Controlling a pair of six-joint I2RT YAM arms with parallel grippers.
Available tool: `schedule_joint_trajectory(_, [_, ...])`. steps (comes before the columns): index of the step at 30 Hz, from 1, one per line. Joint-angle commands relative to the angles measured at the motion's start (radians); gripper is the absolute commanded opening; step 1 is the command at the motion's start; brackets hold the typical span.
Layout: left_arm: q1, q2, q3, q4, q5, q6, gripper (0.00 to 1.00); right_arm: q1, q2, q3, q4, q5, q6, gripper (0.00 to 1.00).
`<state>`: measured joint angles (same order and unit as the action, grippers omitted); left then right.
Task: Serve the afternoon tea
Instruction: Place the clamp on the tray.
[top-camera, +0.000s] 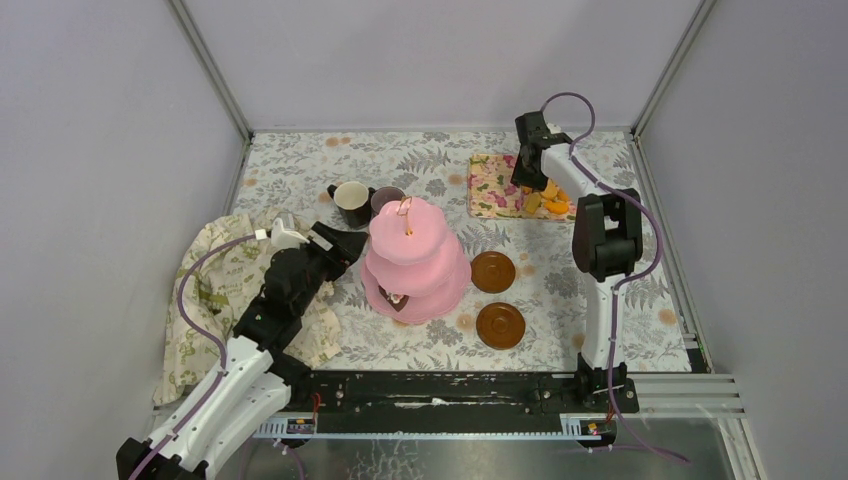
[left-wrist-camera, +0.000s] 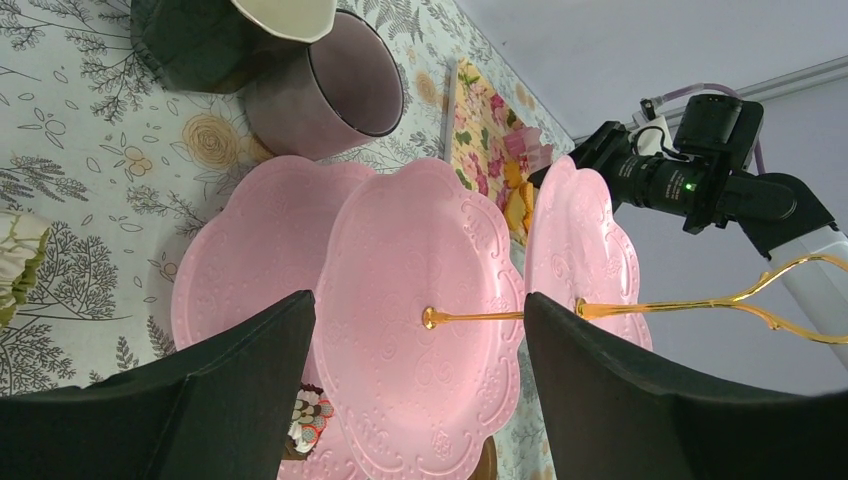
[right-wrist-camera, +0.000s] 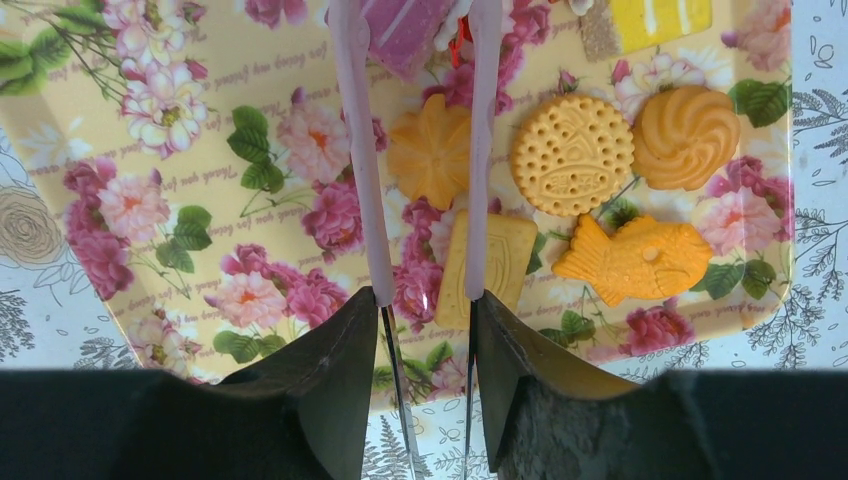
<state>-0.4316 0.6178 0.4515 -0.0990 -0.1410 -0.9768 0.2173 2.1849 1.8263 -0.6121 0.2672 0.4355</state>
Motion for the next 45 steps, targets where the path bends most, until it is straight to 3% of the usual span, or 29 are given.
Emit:
schedule_joint_trajectory(1, [-0.007,0.0,0.013,0.053,-0.015,0.033,0.84,-0.009,0.001,0.067,-0.007,-0.016,0.015,0.45])
schedule_joint_trajectory(15, [-0.007,0.012,0.024,0.054,-0.026,0.048,0.84,-0.009,0.008,0.043,0.027,-0.041,0.031,0.49])
schedule_joint_trajectory(36, [-0.005,0.029,0.042,0.046,-0.072,0.089,0.85,-0.009,0.092,0.136,-0.01,-0.015,0.052,0.53])
schedule_joint_trajectory(45, [-0.006,0.038,0.037,0.052,-0.067,0.086,0.85,-0.009,0.108,0.149,-0.025,-0.018,0.055,0.46])
